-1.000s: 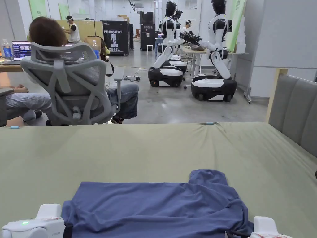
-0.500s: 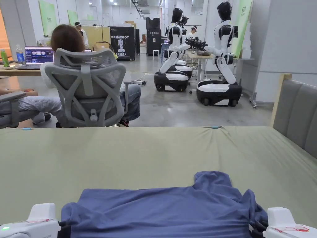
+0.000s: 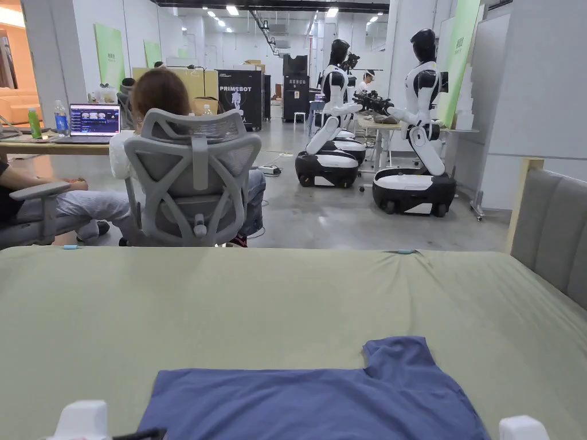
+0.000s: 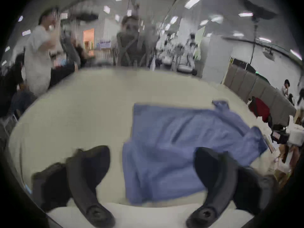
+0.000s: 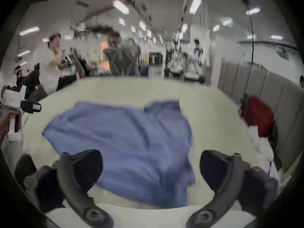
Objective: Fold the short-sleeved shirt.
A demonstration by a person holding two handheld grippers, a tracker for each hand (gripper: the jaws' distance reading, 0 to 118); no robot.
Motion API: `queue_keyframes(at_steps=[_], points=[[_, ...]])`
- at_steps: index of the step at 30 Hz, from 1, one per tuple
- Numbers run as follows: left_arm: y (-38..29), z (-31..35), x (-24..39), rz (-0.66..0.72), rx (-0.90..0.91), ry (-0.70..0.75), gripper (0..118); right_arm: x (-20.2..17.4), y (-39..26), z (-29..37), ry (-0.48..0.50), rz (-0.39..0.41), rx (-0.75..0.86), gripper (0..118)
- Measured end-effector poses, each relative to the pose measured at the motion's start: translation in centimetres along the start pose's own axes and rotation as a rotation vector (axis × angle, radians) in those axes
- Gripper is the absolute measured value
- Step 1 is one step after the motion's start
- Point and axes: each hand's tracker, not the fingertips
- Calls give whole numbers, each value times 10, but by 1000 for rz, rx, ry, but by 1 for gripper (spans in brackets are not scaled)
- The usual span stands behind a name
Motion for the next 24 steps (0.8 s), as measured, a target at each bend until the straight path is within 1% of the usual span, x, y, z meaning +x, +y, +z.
queue_keyframes(at_steps=[2, 4, 5, 6, 7, 8, 9, 11, 13, 14, 16, 17, 19, 22, 24], points=[[22, 6, 21, -40, 117, -2, 109, -21, 24, -1, -48, 18, 72, 117], [38, 5, 48, -86, 193, -33, 108, -44, 45, -5, -51, 19, 167, 116], [42, 3, 59, -108, 196, -46, 103, -53, 50, -8, -71, 14, 183, 112], [45, 0, 72, -134, 188, -49, 82, -63, 54, -12, -98, 10, 194, 94], [46, -2, 81, -156, 195, -53, 52, -70, 58, -18, -101, 9, 203, 69], [44, -3, 88, -175, 219, -46, 15, -76, 60, -22, -104, 8, 203, 34], [43, -6, 94, -197, 225, -19, 0, -80, 60, -27, -120, 16, 196, 2], [39, -9, 96, -200, 226, -8, 0, -81, 59, -33, -151, 22, 191, 0], [40, -13, 89, -143, 182, -54, 0, -75, 58, -41, -113, -3, 161, 0], [39, -17, 85, -139, 176, -49, 0, -73, 57, -45, -108, -6, 154, 0], [38, -31, 74, -158, 160, -4, 0, -67, 55, -50, -123, 33, 145, 0], [39, -38, 67, -149, 135, 10, 0, -63, 55, -54, -120, 30, 140, 0], [46, -59, 46, -96, 79, 34, 0, -54, 55, -61, -118, 18, 125, 0], [64, -110, 5, -4, -43, 88, 0, -39, 57, -78, -124, 16, 101, 0], [76, -144, -17, 20, -132, 126, 0, -30, 61, -89, -127, 16, 80, 0]])
